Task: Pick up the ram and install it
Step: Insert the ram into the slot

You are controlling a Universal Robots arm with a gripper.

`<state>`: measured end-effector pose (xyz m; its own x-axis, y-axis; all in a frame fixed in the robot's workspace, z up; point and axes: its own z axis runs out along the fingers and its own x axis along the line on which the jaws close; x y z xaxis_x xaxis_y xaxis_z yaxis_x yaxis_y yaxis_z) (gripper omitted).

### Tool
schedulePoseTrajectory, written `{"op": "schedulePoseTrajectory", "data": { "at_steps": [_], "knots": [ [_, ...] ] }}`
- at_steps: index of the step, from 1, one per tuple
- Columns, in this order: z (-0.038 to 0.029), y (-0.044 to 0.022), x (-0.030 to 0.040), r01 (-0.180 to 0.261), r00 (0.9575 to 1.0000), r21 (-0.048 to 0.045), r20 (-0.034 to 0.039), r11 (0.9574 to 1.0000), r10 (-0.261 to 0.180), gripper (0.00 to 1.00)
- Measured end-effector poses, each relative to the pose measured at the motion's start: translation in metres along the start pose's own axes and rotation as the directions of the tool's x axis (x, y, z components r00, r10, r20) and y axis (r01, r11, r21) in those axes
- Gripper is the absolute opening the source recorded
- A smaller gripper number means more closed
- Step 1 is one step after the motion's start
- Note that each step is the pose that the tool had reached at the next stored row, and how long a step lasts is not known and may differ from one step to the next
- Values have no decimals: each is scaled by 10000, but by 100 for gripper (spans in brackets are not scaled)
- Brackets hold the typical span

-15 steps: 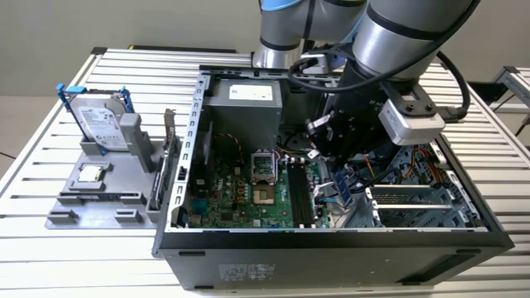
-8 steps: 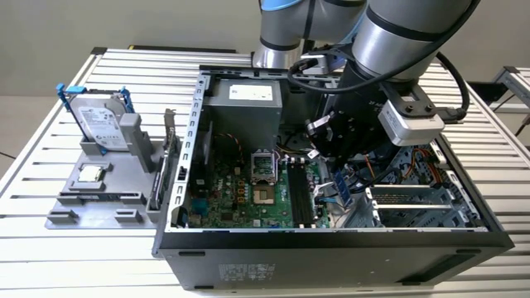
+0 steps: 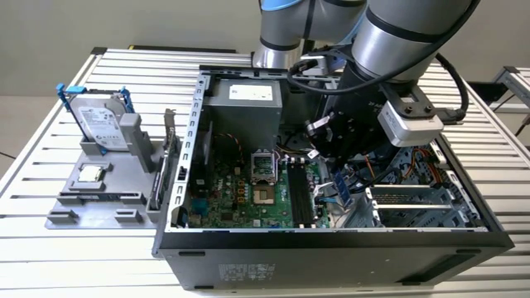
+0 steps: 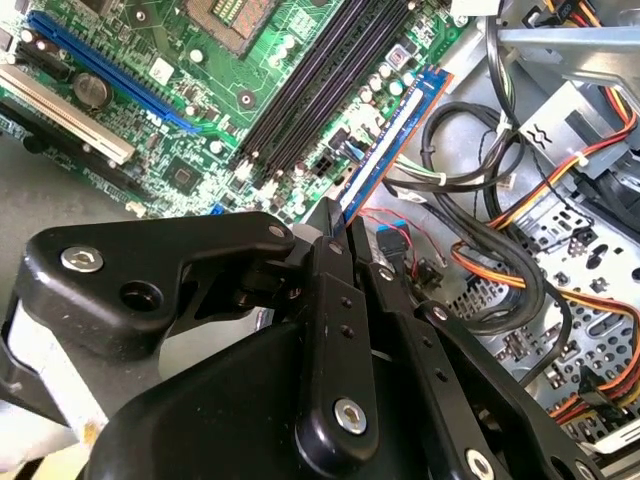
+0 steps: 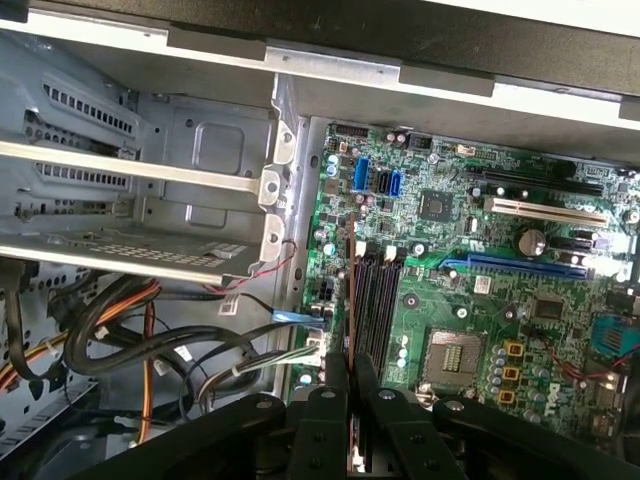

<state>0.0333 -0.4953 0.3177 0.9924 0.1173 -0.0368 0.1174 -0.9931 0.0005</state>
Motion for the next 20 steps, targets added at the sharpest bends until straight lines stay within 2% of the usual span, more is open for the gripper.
{"op": "schedulePoseTrajectory", "data": {
  "at_steps": [1,11,20],
  "knots": [
    [20,0,1,0,10000,-2,1,10000,0,0],
    [54,0,2,1,10000,1,-1,10000,-1,0],
    [120,0,4,-2,10000,-38,5,10000,2,0]
  ]
}}
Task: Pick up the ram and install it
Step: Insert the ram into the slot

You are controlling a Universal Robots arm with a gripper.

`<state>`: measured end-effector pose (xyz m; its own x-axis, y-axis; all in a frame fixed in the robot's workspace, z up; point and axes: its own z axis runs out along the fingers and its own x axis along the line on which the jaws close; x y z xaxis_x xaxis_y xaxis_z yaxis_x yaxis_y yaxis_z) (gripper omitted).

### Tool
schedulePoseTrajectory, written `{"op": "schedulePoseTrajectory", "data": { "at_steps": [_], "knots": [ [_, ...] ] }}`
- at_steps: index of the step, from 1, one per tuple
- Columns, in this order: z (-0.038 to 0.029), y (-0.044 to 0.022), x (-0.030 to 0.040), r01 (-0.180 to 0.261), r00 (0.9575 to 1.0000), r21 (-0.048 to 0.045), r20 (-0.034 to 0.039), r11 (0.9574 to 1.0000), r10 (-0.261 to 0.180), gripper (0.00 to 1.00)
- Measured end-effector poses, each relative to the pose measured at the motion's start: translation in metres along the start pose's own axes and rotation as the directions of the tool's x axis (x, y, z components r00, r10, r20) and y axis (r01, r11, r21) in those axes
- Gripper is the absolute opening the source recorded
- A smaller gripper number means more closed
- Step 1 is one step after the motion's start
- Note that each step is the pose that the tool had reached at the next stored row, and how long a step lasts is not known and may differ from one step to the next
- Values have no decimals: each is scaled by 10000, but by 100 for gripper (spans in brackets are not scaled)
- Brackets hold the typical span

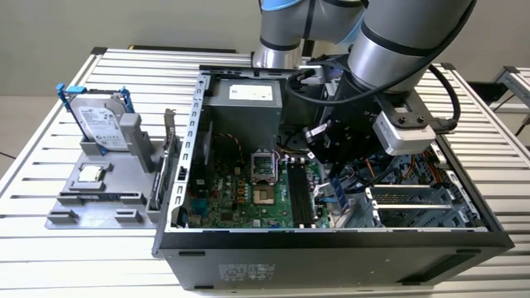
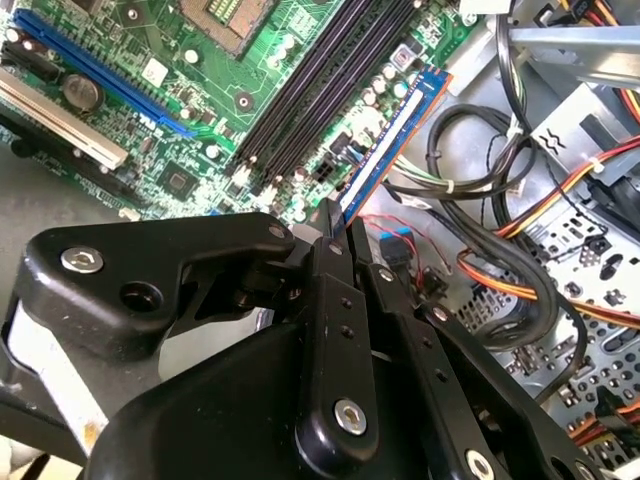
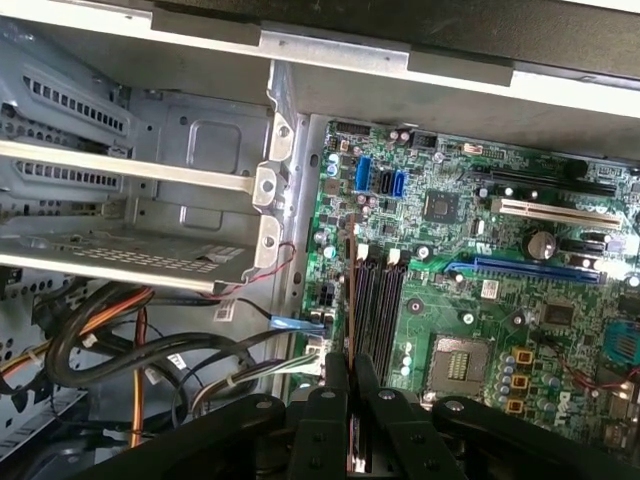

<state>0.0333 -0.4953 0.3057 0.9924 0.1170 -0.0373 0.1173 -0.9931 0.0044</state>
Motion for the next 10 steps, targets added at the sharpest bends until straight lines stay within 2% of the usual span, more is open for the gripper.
{"op": "schedulePoseTrajectory", "data": {
  "at_steps": [10],
  "knots": [
    [5,0,1,-5,10000,4,-1,10000,5,0]
  ]
}}
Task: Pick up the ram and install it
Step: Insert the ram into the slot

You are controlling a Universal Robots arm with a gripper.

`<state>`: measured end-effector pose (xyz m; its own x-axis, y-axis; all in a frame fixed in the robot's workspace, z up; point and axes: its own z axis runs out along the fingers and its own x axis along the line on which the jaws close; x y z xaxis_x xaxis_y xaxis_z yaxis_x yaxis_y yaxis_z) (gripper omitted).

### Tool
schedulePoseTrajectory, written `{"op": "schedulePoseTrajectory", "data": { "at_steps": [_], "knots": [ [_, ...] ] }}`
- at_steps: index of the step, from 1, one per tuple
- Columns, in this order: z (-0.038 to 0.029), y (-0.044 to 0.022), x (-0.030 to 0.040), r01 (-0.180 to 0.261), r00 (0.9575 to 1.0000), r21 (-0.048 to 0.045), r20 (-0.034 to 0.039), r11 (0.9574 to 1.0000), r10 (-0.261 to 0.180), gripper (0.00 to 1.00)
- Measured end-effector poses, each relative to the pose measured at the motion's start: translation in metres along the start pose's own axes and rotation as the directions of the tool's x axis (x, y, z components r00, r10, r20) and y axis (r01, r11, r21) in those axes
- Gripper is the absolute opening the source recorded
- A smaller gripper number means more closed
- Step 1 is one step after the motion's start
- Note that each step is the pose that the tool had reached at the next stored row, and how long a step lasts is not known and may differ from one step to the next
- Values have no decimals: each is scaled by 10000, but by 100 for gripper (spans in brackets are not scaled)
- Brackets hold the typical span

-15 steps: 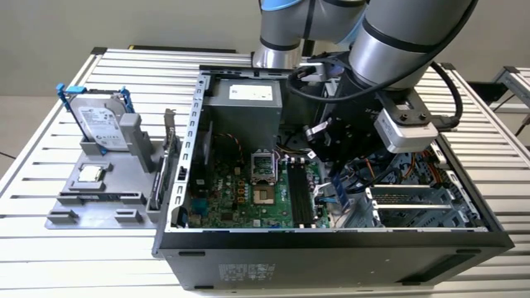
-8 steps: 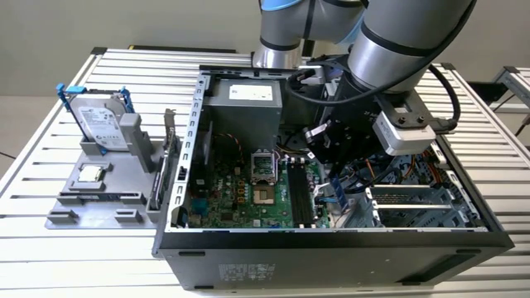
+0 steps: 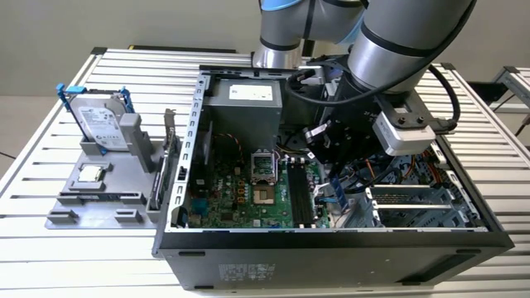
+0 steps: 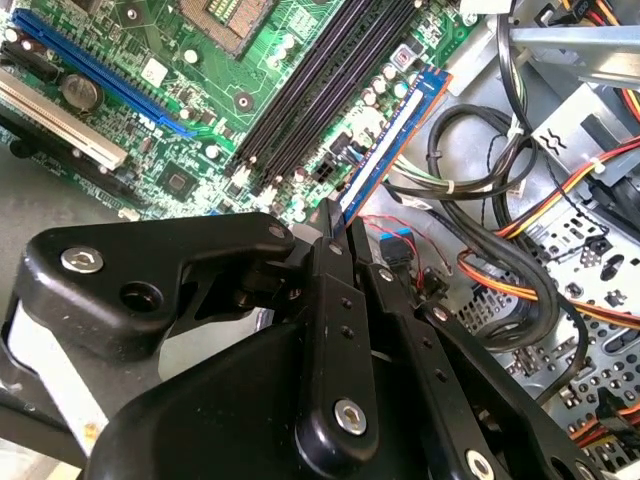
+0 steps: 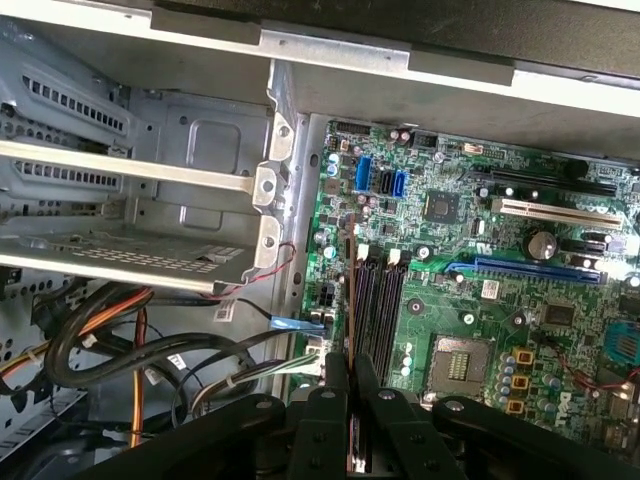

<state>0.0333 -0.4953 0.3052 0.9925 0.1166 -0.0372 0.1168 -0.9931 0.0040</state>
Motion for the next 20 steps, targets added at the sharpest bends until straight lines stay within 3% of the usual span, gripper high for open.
{"op": "schedulePoseTrajectory", "data": {
  "at_steps": [11,20],
  "knots": [
    [37,-12,-10,-714,9974,25,4,9974,714,0],
    [54,-91,-17,-813,9967,31,5,9967,813,0]
  ]
}}
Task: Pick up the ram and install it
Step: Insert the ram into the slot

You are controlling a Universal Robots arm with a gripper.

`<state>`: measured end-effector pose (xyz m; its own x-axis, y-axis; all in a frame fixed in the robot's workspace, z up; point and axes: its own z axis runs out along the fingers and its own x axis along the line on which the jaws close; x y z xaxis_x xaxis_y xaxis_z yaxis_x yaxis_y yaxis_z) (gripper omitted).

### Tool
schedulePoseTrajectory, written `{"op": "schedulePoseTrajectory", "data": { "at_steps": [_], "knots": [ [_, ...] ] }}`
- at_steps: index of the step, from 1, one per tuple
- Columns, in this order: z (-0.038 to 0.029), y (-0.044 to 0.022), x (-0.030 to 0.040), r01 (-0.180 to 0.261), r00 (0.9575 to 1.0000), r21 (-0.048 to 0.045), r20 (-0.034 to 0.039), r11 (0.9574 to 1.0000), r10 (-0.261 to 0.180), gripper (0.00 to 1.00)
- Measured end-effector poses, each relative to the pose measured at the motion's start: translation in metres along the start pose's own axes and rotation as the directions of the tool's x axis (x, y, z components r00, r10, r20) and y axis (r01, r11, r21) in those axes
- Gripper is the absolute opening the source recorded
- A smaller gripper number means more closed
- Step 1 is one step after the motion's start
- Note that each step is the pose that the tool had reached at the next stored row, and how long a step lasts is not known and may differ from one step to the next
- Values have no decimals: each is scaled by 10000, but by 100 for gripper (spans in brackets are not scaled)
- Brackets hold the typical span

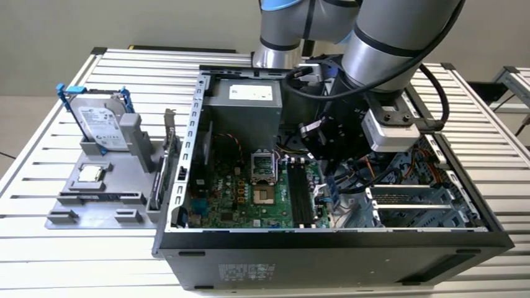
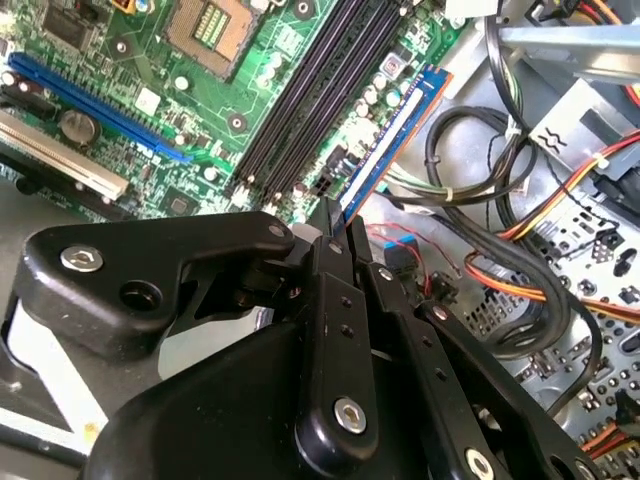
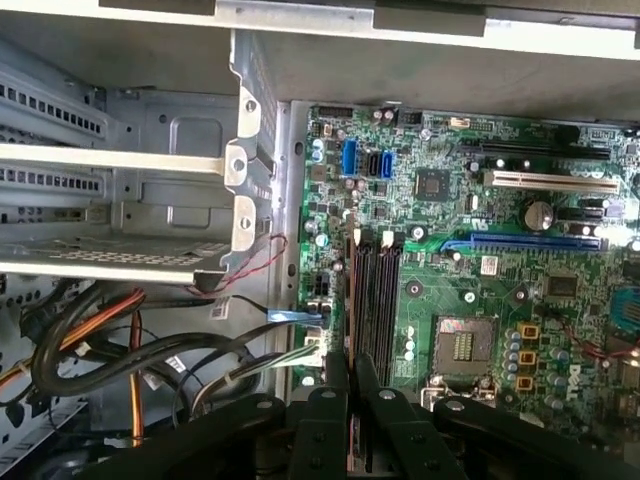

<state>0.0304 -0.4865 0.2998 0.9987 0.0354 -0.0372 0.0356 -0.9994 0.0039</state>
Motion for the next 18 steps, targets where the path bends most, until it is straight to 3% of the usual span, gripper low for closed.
{"op": "schedulePoseTrajectory", "data": {
  "at_steps": [6,12,18],
  "knots": [
    [12,-15,-16,-3,10000,-2,1,10000,3,0],
    [59,-69,-35,-16,10000,-34,2,10000,16,0],
    [94,-97,-38,-269,9996,-32,3,9996,269,0]
  ]
}}
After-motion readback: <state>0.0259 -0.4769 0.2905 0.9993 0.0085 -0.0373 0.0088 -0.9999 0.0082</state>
